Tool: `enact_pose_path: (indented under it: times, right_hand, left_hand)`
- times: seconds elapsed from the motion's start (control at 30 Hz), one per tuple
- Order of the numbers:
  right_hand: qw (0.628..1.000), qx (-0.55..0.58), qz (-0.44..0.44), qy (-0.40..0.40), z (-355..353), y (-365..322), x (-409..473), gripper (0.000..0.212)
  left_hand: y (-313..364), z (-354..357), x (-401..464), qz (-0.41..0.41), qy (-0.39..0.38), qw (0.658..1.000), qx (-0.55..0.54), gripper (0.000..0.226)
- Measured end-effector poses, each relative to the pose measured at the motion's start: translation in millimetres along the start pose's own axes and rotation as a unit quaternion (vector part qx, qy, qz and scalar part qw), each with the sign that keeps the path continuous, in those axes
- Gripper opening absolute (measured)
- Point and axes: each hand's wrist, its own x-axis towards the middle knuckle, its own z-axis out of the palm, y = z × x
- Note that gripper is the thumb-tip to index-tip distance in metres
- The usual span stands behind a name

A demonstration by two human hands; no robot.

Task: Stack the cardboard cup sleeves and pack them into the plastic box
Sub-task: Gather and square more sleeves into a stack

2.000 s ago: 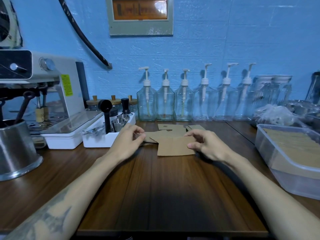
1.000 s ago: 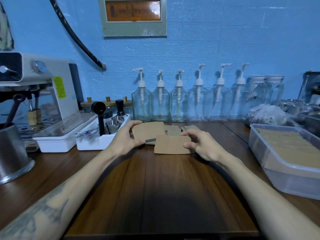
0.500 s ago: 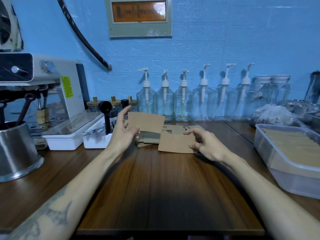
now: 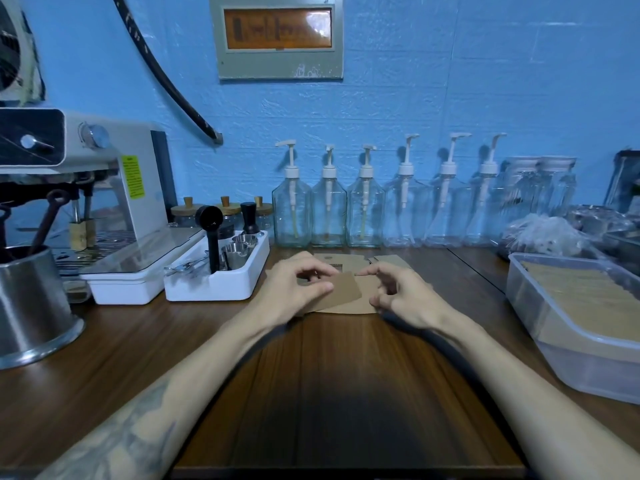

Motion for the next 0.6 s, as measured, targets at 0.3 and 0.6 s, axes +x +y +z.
enact_pose_path:
  times: [0.3, 0.6]
  right_hand:
    - [0.999, 0.009, -0.023, -0.024, 1, -5, -4, 0.060]
    - [0.997, 0.052, -0.037, -0.043, 7, -6, -2, 0.050]
  left_hand:
    - [-13, 5, -2, -0.006, 0.021, 0.996, 0.091, 0.055]
    - [-19, 17, 0, -0.001, -0.027, 0.990, 0.135, 0.044]
